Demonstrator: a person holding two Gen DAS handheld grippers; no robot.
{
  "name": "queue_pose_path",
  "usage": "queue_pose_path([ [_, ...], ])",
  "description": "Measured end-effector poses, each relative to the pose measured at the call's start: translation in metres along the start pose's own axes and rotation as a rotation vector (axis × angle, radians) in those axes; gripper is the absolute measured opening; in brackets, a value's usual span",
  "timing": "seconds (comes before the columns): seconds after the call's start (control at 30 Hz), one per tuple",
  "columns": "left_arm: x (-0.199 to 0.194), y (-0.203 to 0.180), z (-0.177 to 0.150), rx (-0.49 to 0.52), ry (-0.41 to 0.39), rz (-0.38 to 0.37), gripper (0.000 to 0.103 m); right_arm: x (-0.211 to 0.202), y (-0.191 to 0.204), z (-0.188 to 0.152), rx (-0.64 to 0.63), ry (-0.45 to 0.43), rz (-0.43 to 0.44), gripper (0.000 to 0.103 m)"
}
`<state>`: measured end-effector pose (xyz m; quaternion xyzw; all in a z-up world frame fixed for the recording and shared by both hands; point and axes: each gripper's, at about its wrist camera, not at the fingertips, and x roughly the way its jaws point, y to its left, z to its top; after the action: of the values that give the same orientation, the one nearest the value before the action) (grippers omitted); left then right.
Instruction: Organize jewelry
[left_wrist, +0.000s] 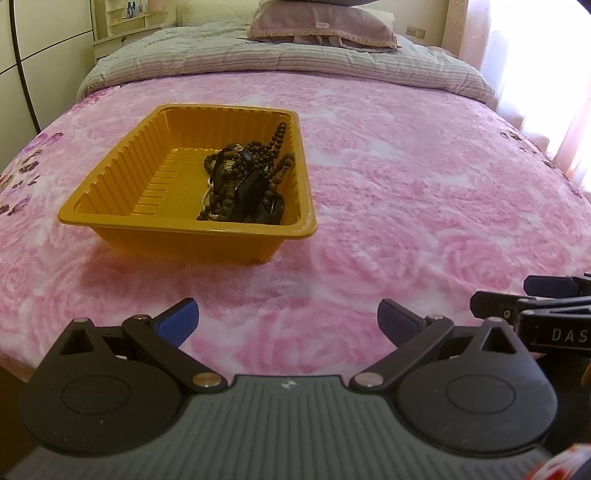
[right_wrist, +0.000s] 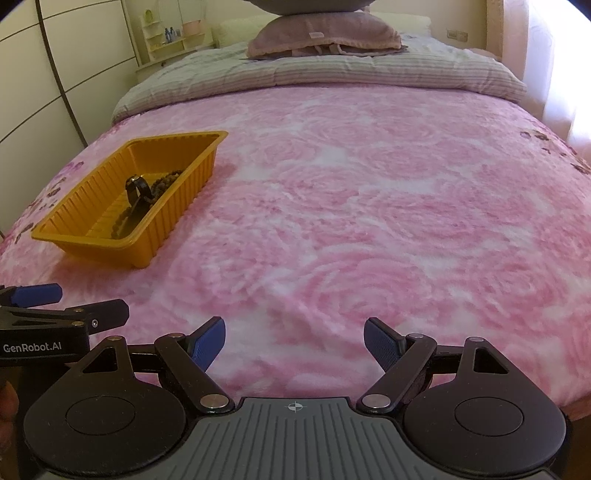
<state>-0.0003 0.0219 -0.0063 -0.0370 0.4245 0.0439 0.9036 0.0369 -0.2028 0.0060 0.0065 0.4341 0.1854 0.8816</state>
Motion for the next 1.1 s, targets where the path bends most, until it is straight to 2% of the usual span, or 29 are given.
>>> queue_pose_path([
  [1.1, -0.0013, 0.0001, 0.0016, 0.004, -0.005, -0.005, 0.103, -0.0005, 0.0024, 0.0004, -0.004, -0.003, -0.003, 0.082],
])
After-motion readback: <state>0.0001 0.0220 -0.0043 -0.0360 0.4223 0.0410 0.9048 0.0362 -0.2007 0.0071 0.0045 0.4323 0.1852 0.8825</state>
